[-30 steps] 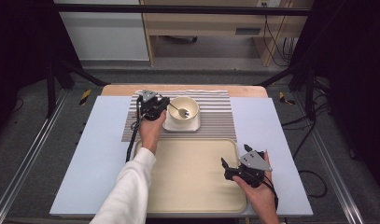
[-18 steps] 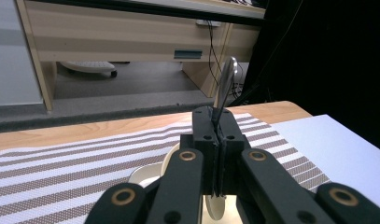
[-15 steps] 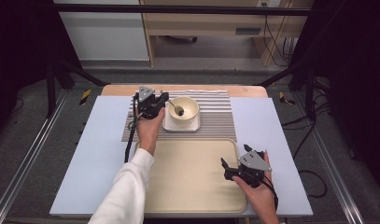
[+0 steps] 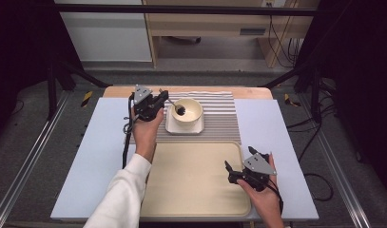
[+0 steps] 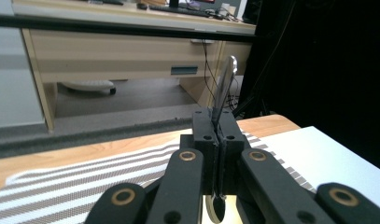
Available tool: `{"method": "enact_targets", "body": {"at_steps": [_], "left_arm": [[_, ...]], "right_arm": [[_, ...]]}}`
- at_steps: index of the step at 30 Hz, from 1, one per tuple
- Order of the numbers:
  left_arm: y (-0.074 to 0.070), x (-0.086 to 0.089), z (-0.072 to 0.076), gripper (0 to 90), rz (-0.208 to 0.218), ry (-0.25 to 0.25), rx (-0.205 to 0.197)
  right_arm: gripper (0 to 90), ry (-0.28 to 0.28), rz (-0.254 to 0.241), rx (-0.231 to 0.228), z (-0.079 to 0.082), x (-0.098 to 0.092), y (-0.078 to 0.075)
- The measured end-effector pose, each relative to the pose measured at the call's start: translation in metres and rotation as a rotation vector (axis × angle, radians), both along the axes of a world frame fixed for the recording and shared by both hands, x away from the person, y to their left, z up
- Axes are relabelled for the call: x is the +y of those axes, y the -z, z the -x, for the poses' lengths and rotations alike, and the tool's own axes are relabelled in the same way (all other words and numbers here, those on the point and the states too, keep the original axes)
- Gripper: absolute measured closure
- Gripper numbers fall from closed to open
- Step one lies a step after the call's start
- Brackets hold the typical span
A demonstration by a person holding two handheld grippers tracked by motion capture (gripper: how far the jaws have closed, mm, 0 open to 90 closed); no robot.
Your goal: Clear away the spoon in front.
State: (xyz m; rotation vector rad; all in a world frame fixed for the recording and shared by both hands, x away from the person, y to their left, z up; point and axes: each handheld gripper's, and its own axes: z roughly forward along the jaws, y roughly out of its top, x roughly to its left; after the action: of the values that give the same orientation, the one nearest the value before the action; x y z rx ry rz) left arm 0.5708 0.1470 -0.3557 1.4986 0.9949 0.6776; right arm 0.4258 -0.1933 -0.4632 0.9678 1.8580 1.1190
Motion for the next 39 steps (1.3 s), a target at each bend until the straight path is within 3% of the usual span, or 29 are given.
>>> {"method": "enact_targets", "body": {"at_steps": [3, 13, 19, 25, 39], "left_arm": [[-0.008, 0.002, 0.008, 88.9, -0.01, -0.005, -0.007], [-0.02, 0.006, 0.04, 89.0, -0.066, 0.063, 0.021], [-0.017, 0.013, 0.069, 89.0, -0.051, 0.11, 0.029], [-0.012, 0.025, 0.095, 89.0, -0.05, 0.116, 0.042], [0.0, 0.041, 0.134, 89.0, -0.055, 0.142, 0.058]], "right_arm": [[5.6, -0.003, 0.002, -0.007, 0.0, 0.0, 0.0], [5.1, -0.005, 0.0, -0.016, 0.001, 0.0, -0.001], [5.0, -0.001, 0.003, -0.015, 0.0, -0.001, -0.001], [5.0, 0.017, 0.014, -0.019, 0.0, -0.001, 0.0], [5.0, 0.026, 0.018, -0.013, 0.001, 0.0, 0.001]]}}
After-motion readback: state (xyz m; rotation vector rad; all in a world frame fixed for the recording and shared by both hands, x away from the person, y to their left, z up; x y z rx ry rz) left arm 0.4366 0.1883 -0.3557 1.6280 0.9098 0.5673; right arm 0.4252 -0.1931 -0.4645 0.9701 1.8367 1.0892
